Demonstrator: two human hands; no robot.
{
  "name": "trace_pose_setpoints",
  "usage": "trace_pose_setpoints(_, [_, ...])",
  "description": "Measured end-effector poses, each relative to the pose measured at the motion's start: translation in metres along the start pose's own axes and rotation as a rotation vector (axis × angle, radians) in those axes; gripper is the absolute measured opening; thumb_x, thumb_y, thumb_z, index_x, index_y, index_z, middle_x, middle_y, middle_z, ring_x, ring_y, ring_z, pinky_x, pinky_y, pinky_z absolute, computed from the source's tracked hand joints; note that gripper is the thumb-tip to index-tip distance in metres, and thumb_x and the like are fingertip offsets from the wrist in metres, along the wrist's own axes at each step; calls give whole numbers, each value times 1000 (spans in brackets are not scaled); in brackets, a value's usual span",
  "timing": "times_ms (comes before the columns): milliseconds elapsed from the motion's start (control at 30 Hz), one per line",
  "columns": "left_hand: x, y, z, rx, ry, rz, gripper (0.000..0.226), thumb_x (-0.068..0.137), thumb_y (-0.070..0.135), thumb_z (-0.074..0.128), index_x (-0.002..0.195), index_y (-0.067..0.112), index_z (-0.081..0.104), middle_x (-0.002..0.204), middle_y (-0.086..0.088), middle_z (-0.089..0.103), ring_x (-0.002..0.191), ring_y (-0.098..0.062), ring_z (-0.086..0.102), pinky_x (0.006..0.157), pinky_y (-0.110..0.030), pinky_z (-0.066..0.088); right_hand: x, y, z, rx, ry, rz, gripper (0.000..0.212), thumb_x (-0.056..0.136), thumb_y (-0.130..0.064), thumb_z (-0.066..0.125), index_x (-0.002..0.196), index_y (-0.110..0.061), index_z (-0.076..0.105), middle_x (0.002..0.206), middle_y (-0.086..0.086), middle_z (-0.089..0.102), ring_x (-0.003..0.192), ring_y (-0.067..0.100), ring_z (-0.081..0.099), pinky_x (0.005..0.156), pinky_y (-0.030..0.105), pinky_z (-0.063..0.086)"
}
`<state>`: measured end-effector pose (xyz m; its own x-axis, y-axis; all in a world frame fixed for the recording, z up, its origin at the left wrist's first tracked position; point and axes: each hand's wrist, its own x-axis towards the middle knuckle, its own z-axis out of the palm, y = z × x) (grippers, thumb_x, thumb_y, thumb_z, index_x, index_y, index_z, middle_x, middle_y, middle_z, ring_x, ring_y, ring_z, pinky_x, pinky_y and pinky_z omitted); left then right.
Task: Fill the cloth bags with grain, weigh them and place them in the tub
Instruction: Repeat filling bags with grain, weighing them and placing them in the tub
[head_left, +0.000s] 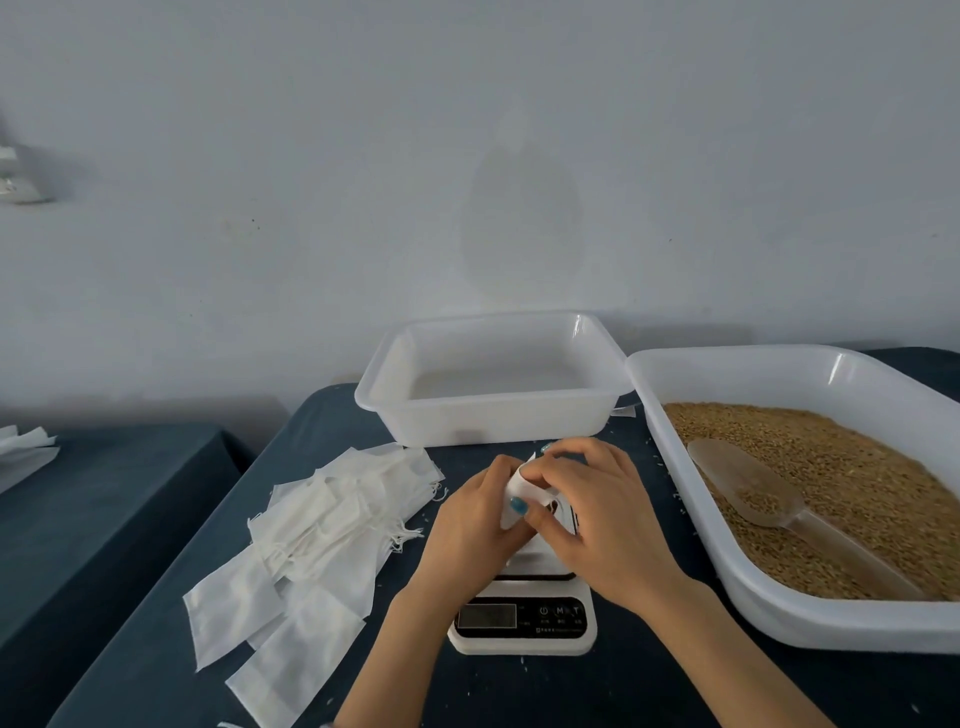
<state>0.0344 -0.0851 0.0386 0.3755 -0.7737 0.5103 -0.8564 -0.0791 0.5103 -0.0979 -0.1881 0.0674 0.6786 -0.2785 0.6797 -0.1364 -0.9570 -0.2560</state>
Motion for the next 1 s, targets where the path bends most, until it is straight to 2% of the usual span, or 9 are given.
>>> trace_pose_setpoints(100, [-2,-6,0,7,-14,-16,29,86,27,64,110,23,48,90,9,61,73,-10,55,61,-34,48,0,0,-5,-16,-93,-16,33,88,-59,50,103,-34,66,99,-19,64,117,10,51,101,35,39])
trace_pose_setpoints(167, [-3,-8,1,3,-7,-40,28,87,39,59,109,25,47,89,11,58,73,-9,53,62,-31,46,3,-1,-12,46,-79,18,35,90,-61,45,103,-35,65,103,-21,62,115,4,48,99,29,37])
trace_pose_setpoints(267, [-3,-9,1,0,5,-115,39,82,60,43,109,33,45,96,16,58,83,-5,55,70,-27,46,17,12,-32,135,52,183,20,96,-41,48,105,-32,63,102,-22,61,103,-1,49,86,23,41])
trace_pose_setpoints(333, [-4,-10,0,0,10,-141,38,81,63,41,110,38,43,97,22,55,87,1,53,69,-22,42,26,37,-51,-46,29,302,19,96,-27,51,111,-26,62,104,-13,63,105,9,52,84,29,47])
trace_pose_setpoints(433, [-6,-9,-2,9,21,-136,31,82,62,41,106,44,39,94,27,51,92,6,51,67,-14,38,31,92,-83,-452,-248,591,20,94,-24,52,109,-11,53,98,4,59,95,24,54,74,37,51])
trace_pose_setpoints(500, [-5,-8,-2,19,28,-124,27,82,62,40,104,48,35,94,29,49,93,7,49,67,-14,38,29,119,-97,-611,-578,751,21,93,-25,54,102,-7,54,90,3,55,85,20,56,72,34,52])
trace_pose_setpoints(633, [-3,-5,1,13,45,-103,34,82,61,40,109,40,40,95,25,48,87,1,48,69,-22,43,20,143,-99,-693,-985,795,32,89,-28,62,118,-13,61,92,-2,61,83,12,61,82,26,55])
trace_pose_setpoints(867, [-3,-4,5,16,20,-107,37,81,61,41,112,40,40,97,28,47,88,1,51,71,-25,44,10,148,-87,-652,-969,828,49,89,-6,58,137,-10,49,113,3,58,90,15,60,85,28,54])
trace_pose_setpoints(1000, [-6,-5,6,28,-1,-112,32,83,58,44,111,43,38,95,32,46,87,-3,50,71,-24,41,9,148,-84,-649,-918,834,35,87,-7,58,122,-9,57,97,3,58,86,17,61,85,32,56])
